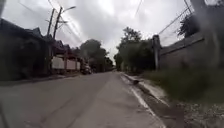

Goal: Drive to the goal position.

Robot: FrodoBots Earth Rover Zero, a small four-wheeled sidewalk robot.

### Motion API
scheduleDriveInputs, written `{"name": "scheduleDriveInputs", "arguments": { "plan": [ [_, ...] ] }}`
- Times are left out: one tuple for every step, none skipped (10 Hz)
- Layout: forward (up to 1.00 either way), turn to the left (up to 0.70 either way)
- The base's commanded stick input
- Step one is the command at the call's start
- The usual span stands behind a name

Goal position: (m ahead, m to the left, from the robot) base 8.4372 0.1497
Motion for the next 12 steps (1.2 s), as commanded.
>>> {"name": "scheduleDriveInputs", "arguments": {
  "plan": [
    [0.7,0.0],
    [0.7,0.0],
    [0.7,0.0],
    [0.7,0.0],
    [0.7,0.0],
    [0.7,-0.01],
    [0.7,-0.02],
    [0.7,-0.06],
    [0.7,-0.27],
    [0.7,-0.35],
    [0.7,-0.35],
    [0.7,-0.35]
  ]
}}
